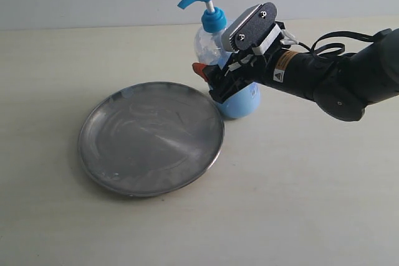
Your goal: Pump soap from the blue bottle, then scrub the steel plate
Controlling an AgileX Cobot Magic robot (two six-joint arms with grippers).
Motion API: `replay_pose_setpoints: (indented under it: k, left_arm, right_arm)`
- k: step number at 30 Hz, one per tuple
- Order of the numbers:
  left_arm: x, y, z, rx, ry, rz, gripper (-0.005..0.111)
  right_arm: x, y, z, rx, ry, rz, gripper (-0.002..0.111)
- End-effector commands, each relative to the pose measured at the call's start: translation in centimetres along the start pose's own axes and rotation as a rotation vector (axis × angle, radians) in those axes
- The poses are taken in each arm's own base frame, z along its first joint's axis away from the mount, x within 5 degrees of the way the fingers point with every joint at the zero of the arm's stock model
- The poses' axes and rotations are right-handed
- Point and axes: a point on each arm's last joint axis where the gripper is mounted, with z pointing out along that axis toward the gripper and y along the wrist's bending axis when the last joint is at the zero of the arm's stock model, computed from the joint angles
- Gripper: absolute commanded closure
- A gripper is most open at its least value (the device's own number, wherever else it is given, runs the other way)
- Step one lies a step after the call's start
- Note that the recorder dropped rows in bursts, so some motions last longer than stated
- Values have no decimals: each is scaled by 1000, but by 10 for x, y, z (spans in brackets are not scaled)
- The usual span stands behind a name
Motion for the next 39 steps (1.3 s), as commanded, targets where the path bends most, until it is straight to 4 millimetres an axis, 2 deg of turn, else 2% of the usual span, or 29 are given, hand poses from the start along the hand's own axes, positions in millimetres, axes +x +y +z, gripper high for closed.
replay_pose_setpoints:
  k: [1, 10, 16, 28, 33, 39]
  left_arm:
    - [-3, -1, 0, 8, -14, -1, 107]
    - [-3, -1, 1, 8, -18, -1, 107]
    - [0, -1, 11, 7, 26, -11, 107]
    - [14, -1, 45, -4, 322, 23, 107]
    - [11, -12, 60, 107, 437, 37, 107]
    - [4, -30, 82, 287, 485, -20, 107]
  right_arm:
    - [-6, 0, -1, -8, -28, -16, 108]
    - [-6, 0, -1, -8, -28, -16, 108]
    - [-6, 0, -1, -8, -28, -16, 108]
    - [-6, 0, -1, -8, -28, -16, 108]
    - [-6, 0, -1, -8, -28, -16, 108]
    - [-6, 1, -1, -15, -28, -22, 108]
